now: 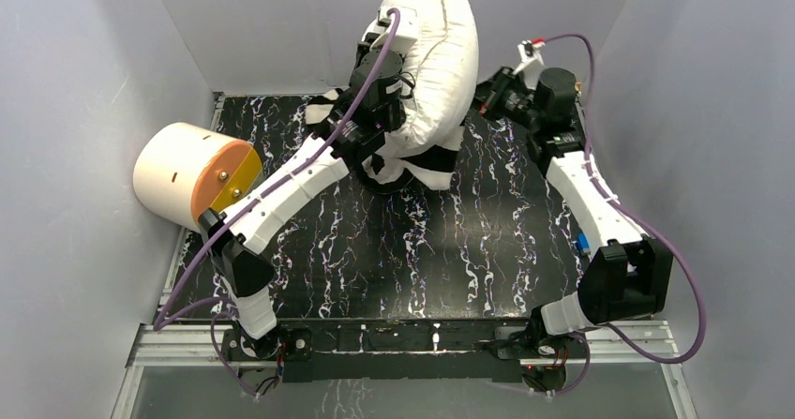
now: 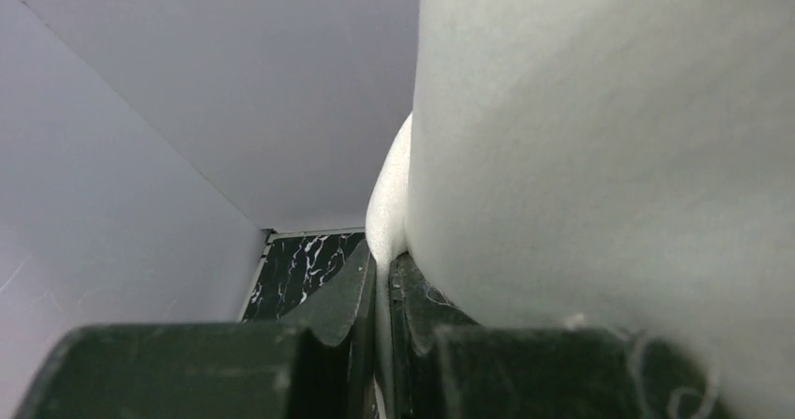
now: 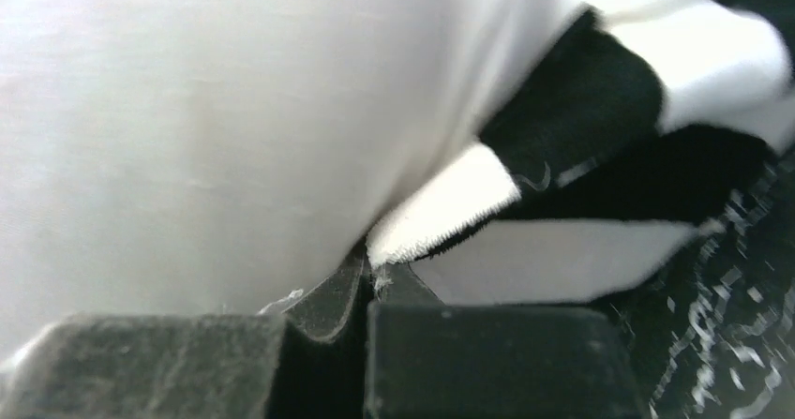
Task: Put the pillow into the pillowcase
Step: Stuff the pillow into the pillowcase.
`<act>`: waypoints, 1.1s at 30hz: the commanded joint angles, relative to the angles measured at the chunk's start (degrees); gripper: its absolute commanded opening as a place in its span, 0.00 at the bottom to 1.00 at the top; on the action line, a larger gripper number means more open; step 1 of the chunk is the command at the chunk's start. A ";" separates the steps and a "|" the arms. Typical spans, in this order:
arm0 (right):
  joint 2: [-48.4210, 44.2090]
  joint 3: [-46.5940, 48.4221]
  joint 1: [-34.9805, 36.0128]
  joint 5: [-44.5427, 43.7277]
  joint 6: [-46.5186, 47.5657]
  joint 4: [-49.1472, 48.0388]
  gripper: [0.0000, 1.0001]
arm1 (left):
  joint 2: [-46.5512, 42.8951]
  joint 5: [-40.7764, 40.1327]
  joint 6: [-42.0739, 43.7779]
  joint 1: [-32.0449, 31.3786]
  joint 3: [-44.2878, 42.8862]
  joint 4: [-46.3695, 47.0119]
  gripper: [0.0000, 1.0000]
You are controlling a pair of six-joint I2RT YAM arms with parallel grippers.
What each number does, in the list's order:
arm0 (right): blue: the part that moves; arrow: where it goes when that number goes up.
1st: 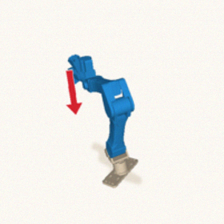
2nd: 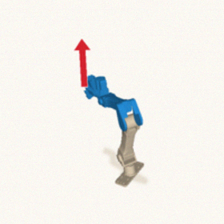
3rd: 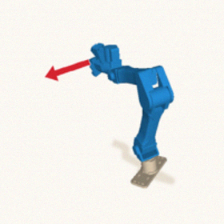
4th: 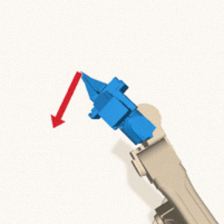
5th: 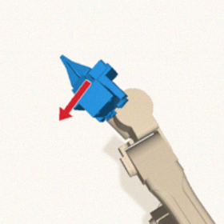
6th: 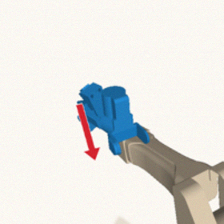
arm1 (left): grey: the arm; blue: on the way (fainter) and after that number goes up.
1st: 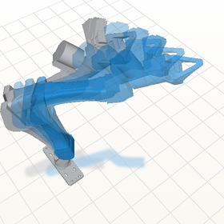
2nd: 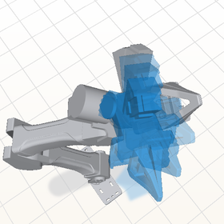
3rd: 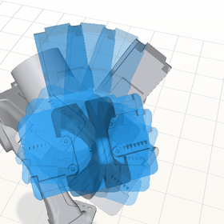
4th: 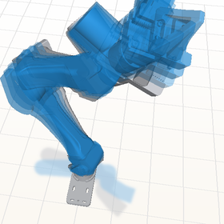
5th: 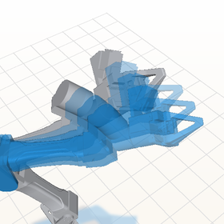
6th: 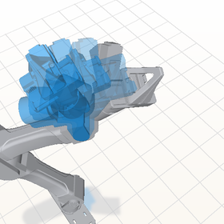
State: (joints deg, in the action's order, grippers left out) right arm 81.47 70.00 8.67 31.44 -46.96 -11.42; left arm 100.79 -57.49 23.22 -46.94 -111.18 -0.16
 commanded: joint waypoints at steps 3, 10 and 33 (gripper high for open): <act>-0.57 17.71 12.32 6.35 5.51 -9.21 0.00 | 2.81 -4.97 2.99 1.44 -2.80 -6.07 0.00; -5.73 20.78 13.66 3.06 10.16 -5.20 0.00 | 2.80 -5.51 1.00 2.70 -0.87 -8.89 0.00; 1.71 -16.44 4.33 3.77 2.72 -14.53 0.00 | -9.26 49.94 -33.69 -5.15 9.24 -17.02 0.56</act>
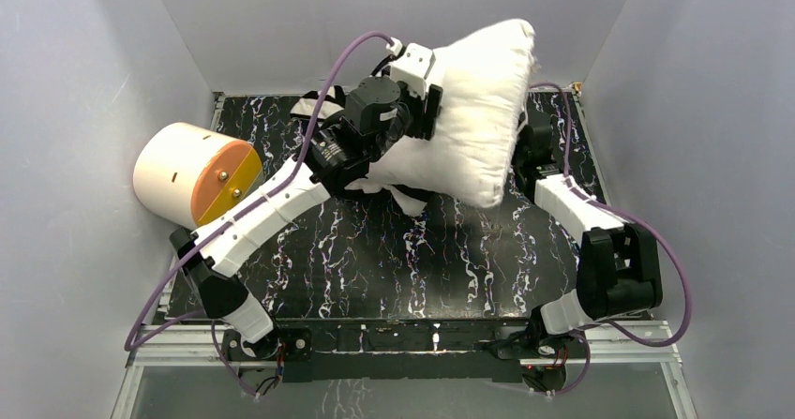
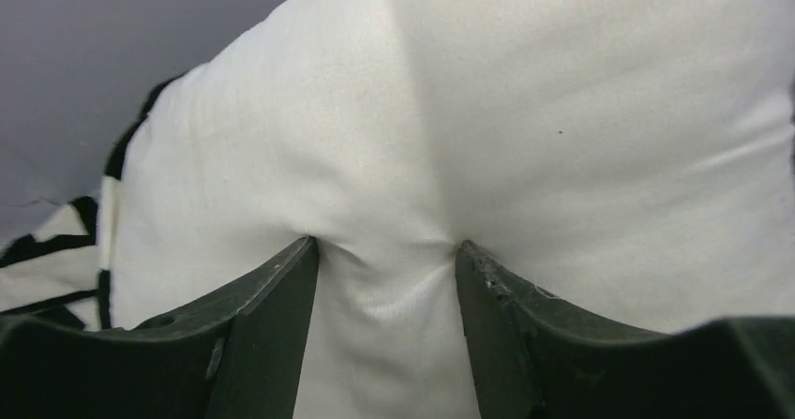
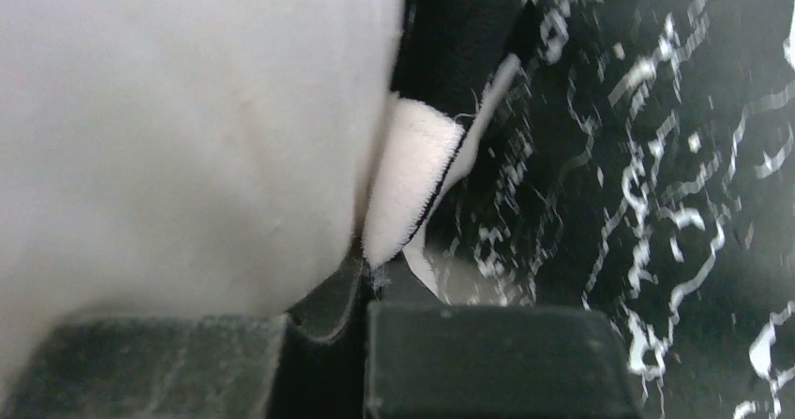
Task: Put the pillow into the pillowcase
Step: Stuff the pillow into the pillowcase.
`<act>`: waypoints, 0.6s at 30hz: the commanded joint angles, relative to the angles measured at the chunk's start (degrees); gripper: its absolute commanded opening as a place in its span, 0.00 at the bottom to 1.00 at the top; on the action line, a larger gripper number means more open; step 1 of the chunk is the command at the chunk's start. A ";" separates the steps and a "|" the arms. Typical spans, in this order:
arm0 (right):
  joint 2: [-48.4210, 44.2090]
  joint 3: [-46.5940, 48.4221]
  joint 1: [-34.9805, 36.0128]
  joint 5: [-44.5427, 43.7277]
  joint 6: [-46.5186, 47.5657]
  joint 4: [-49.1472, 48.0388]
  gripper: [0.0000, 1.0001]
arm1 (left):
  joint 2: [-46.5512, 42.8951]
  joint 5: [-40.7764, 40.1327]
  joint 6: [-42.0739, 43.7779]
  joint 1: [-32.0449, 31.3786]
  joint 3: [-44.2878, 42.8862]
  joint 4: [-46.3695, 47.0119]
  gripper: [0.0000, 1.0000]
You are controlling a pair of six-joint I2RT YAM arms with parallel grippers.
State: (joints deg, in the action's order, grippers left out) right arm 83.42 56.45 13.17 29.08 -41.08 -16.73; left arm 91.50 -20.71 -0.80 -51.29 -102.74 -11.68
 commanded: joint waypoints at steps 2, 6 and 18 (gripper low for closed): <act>-0.21 -5.25 -0.56 6.32 -4.16 -10.19 0.00 | 0.98 13.44 -11.83 -0.49 -0.80 -9.48 0.63; 0.34 -7.57 -1.07 6.08 -4.67 -10.96 0.00 | 1.70 10.59 -16.86 1.97 -5.02 -17.94 0.66; 2.87 -7.42 -1.83 6.90 -5.44 -11.74 0.00 | -9.54 30.25 -22.75 11.88 3.23 -9.95 0.74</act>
State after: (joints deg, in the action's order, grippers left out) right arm 86.50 47.77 11.40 33.67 -45.91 -22.96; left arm 86.11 -0.27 -21.93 -40.77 -100.07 -24.47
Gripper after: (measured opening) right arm 0.029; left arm 0.730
